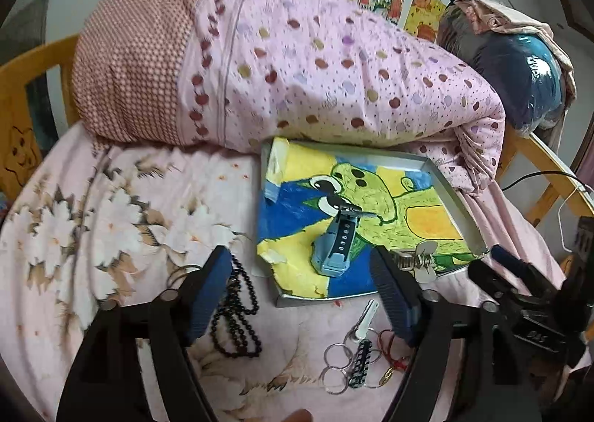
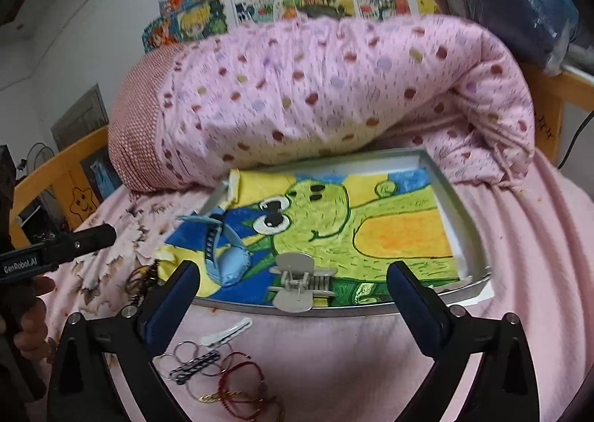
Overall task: Organize jewelry
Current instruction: 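Lift both open tools out of the tray back over the jewelry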
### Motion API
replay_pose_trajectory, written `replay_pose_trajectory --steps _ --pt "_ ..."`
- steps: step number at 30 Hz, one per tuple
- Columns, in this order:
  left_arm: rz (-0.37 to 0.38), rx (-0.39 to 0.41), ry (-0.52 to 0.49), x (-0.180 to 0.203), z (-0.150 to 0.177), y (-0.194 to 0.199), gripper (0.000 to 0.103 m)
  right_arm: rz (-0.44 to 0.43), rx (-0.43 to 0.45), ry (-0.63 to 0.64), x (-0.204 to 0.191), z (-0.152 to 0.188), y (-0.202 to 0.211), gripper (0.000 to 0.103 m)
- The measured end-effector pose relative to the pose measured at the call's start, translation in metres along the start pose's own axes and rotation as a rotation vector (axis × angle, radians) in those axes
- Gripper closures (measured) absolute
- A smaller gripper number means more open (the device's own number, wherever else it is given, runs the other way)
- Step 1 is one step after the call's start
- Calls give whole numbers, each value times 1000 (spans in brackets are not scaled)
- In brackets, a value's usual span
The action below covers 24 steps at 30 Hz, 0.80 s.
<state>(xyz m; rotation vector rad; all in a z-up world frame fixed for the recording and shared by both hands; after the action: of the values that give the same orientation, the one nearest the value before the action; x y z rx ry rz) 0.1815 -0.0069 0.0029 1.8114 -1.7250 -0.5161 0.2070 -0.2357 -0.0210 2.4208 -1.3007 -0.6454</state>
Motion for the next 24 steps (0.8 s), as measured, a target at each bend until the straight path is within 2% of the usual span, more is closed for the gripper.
replay_pose_trajectory --steps 1,2,4,9,12,16,24 --pt "-7 17 0 -1 2 5 9 1 15 6 -4 0 7 0" --pt "-15 47 6 -3 4 15 6 2 29 10 -8 -1 13 0" --pt "-15 79 6 -6 8 27 6 1 52 21 -16 0 24 0" --pt "-44 96 -12 -19 21 51 6 9 100 62 -36 6 53 0" --pt "-68 102 -56 -24 32 64 6 9 106 81 -46 14 66 0" --pt "-85 71 -101 -32 52 72 6 2 80 105 -55 26 71 0" --pt "-75 -34 -100 -43 81 60 6 -12 -24 118 -63 54 58 0"
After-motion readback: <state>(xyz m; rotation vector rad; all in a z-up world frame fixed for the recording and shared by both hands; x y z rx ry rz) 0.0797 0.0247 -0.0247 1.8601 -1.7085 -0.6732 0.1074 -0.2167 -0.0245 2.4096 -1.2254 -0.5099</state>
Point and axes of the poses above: each gripper's, at about its wrist camera, not at the fingertips, and y roughly against the way its jaws point, x to its right, z to its underside, the point moved 2 cm from there along -y, roughly the way its jaws point, and after that the axes turned 8 degrees about -z, right-handed, at the moved point
